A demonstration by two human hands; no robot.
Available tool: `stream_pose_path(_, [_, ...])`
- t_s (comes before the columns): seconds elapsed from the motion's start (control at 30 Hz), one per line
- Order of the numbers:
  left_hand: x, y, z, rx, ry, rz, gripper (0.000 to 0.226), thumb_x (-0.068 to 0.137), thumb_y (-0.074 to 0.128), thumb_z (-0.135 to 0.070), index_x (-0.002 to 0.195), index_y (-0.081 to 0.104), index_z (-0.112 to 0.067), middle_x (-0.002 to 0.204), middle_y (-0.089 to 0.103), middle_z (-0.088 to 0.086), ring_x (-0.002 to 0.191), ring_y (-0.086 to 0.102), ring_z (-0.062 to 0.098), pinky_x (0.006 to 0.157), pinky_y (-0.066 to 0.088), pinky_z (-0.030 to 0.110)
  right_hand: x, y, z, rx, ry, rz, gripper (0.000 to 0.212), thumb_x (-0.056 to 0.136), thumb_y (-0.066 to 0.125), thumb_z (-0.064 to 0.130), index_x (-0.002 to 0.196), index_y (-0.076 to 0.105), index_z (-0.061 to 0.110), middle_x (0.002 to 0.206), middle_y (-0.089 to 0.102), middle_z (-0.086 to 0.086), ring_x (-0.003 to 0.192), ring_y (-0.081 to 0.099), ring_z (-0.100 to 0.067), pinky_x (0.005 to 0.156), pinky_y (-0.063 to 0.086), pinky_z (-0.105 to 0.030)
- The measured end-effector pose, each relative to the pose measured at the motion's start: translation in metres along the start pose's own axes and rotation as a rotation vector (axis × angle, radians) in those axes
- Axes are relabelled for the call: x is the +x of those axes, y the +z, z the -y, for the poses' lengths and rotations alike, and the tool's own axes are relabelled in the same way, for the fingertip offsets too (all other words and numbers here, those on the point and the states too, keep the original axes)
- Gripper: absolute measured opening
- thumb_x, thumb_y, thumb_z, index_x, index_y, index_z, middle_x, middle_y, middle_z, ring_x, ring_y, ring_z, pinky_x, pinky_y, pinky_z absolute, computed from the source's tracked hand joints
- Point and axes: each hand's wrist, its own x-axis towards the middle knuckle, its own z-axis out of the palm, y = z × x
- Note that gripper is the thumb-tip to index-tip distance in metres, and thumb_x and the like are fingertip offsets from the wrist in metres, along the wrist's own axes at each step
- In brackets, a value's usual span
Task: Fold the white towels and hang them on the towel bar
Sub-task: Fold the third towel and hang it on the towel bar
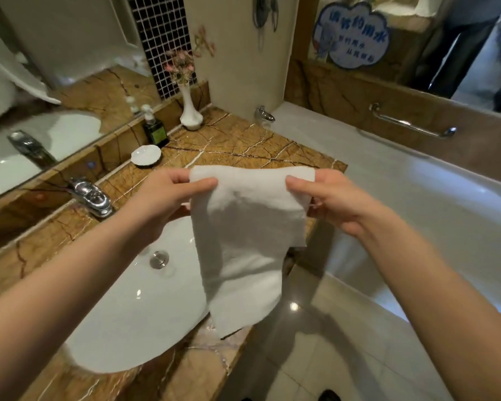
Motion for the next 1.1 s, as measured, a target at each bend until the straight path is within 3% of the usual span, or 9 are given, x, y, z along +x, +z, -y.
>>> stream_pose_path(0.13, [-0.008, -0.01, -0.031, -0.036, 0.037, -0.1, 0.015, 0.063, 0.076, -0.031, 0.067, 0.075, -0.016, 0.066, 0.07, -0.003, 0.058, 0.064, 0.005, 0.051, 0.051, 0.018, 0.006, 0.002, 0.033, -0.165, -0.083, 0.079, 0.032, 0.063, 0.079, 0.002, 0.09, 0.07, 0.017, 0.083, 0.076, 0.007, 0.075, 0.07, -0.004, 0.053, 0.049, -0.011])
stream_pose_path(0.3, [-0.023, -0.028, -0.052, 0.0, 0.075, -0.234, 0.026, 0.056, 0.077, -0.036, 0.073, 0.076, -0.016, 0.078, 0.075, 0.002, 0.067, 0.069, 0.012, 0.056, 0.054, 0.024, 0.024, 0.02, 0.059, -0.32, -0.232, 0.021, 0.027, 0.074, 0.074, -0.003, 0.086, 0.07, 0.021, 0.073, 0.072, 0.013, 0.07, 0.067, 0.003, 0.059, 0.05, -0.01])
stream_pose_path(0.4, [-0.037, -0.04, -0.065, 0.068, 0.118, -0.262, 0.021, 0.056, 0.078, -0.031, 0.075, 0.076, -0.021, 0.08, 0.075, -0.002, 0.07, 0.071, 0.008, 0.056, 0.053, 0.022, 0.035, 0.036, 0.075, -0.368, -0.325, 0.018, 0.034, 0.079, 0.067, -0.007, 0.102, 0.068, 0.018, 0.078, 0.068, 0.013, 0.066, 0.064, 0.006, 0.055, 0.047, -0.008])
stream_pose_path(0.53, [-0.056, -0.056, -0.082, 0.228, 0.246, -0.292, 0.017, 0.063, 0.081, -0.015, 0.075, 0.076, -0.025, 0.074, 0.075, -0.002, 0.064, 0.069, 0.005, 0.053, 0.05, 0.013, 0.05, 0.058, 0.1, -0.408, -0.443, 0.054, 0.04, 0.08, 0.061, -0.013, 0.113, 0.066, 0.009, 0.087, 0.067, 0.007, 0.079, 0.062, -0.003, 0.068, 0.054, -0.015])
stream_pose_path(0.7, [-0.068, -0.072, -0.096, 0.541, 0.343, -0.64, 0.01, 0.077, 0.075, -0.011, 0.087, 0.076, -0.01, 0.078, 0.074, 0.009, 0.073, 0.07, 0.024, 0.072, 0.058, 0.045, 0.072, 0.082, 0.134, -0.492, -0.581, 0.138, 0.036, 0.084, 0.058, -0.009, 0.116, 0.064, 0.007, 0.099, 0.068, -0.006, 0.087, 0.063, -0.014, 0.076, 0.053, -0.028])
stream_pose_path(0.8, [-0.076, -0.077, -0.106, 0.568, 0.34, -0.756, 0.012, 0.076, 0.077, -0.015, 0.085, 0.076, -0.008, 0.075, 0.073, 0.015, 0.066, 0.064, 0.021, 0.069, 0.055, 0.048, 0.088, 0.096, 0.156, -0.556, -0.632, 0.203, 0.03, 0.084, 0.059, -0.005, 0.106, 0.067, 0.014, 0.082, 0.065, 0.007, 0.071, 0.058, -0.004, 0.062, 0.046, -0.016])
stream_pose_path(0.93, [-0.096, -0.084, -0.124, 0.369, 0.265, -0.9, 0.027, 0.071, 0.079, -0.025, 0.076, 0.072, 0.001, 0.073, 0.067, 0.026, 0.058, 0.063, 0.018, 0.056, 0.055, 0.031, 0.107, 0.117, 0.185, -0.628, -0.632, 0.336, 0.004, 0.085, 0.066, 0.01, 0.085, 0.069, 0.008, 0.073, 0.067, -0.005, 0.065, 0.057, -0.012, 0.063, 0.048, -0.029])
stream_pose_path(0.97, [-0.102, -0.085, -0.128, 0.303, 0.238, -0.938, 0.029, 0.071, 0.079, -0.026, 0.076, 0.071, 0.002, 0.075, 0.067, 0.027, 0.058, 0.064, 0.016, 0.054, 0.055, 0.026, 0.109, 0.124, 0.191, -0.623, -0.631, 0.376, 0.014, 0.086, 0.066, 0.014, 0.087, 0.069, 0.0, 0.078, 0.068, -0.013, 0.067, 0.058, -0.016, 0.064, 0.047, -0.031])
stream_pose_path(1.1, [-0.129, -0.091, -0.142, 0.172, 0.182, -1.117, 0.015, 0.067, 0.08, -0.032, 0.072, 0.075, -0.019, 0.066, 0.072, 0.0, 0.058, 0.067, 0.006, 0.05, 0.051, 0.015, 0.11, 0.155, 0.213, -0.576, -0.645, 0.617, 0.007, 0.088, 0.065, 0.019, 0.089, 0.072, 0.017, 0.089, 0.073, -0.006, 0.078, 0.067, -0.014, 0.064, 0.053, -0.021])
